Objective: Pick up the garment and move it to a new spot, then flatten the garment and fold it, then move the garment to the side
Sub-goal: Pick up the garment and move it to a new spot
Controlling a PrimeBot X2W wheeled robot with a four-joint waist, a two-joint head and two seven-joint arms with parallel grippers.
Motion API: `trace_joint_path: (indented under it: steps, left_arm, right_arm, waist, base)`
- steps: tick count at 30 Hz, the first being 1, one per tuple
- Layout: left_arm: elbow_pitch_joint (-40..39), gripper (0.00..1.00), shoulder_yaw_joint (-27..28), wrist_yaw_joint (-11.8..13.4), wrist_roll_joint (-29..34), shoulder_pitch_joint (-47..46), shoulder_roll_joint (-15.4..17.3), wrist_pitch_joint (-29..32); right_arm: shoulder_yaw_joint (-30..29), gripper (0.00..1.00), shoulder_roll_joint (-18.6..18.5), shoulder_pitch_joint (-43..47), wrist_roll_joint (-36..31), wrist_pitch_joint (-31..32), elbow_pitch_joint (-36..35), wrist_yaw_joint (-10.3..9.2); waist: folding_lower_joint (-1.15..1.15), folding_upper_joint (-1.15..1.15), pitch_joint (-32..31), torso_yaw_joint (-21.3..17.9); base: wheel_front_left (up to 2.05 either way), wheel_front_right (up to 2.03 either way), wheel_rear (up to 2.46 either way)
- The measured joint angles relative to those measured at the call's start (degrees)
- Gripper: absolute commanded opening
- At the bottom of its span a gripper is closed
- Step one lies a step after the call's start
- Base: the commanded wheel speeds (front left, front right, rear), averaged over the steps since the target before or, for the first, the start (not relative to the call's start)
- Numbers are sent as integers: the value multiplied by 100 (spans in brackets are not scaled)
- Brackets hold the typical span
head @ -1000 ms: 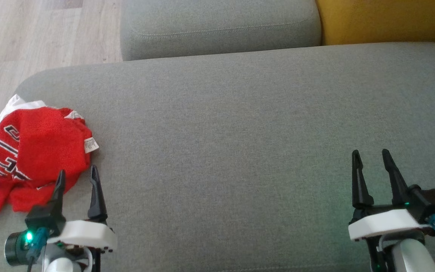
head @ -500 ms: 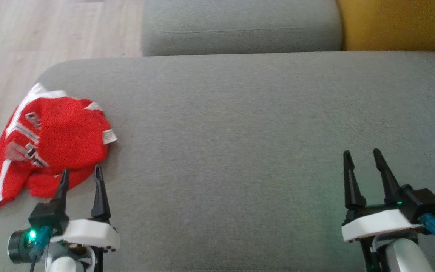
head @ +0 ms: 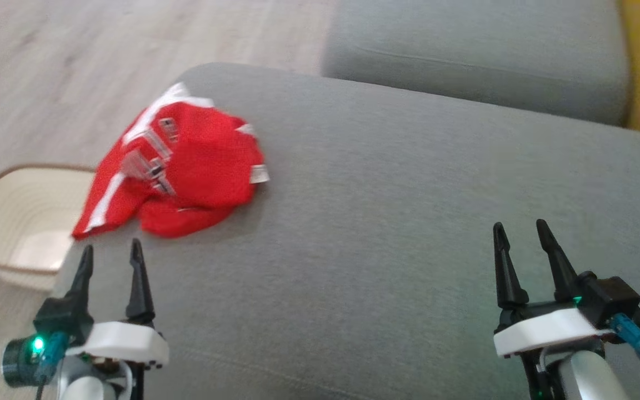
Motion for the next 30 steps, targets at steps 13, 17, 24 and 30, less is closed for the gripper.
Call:
trace_joint_path:
  steps: [13, 17, 24, 30]
  left_arm:
    - [47, 100, 471, 8, 25, 271, 71, 0]
    - [10, 100, 627, 51, 14, 402, 67, 0]
    - [45, 100, 617, 44, 12, 393, 64, 0]
    - [320, 100, 626, -92, -204, 71, 47, 0]
  right_arm:
    - [334, 100, 4, -9, 70, 0, 24, 0]
    - [486, 100, 7, -154, 69, 0, 100, 0]
    - [486, 100, 7, -209, 1, 0, 112, 0]
    - [516, 100, 4, -243, -244, 0, 104, 0]
  waist:
    - [0, 0, -24, 1289]
    - [0, 0, 47, 1380]
    - [0, 0, 123, 1336]
    - [0, 0, 394, 1142]
  base:
    - [0, 0, 0]
    - [0, 0, 0]
    - [0, 0, 0]
    - [0, 0, 0]
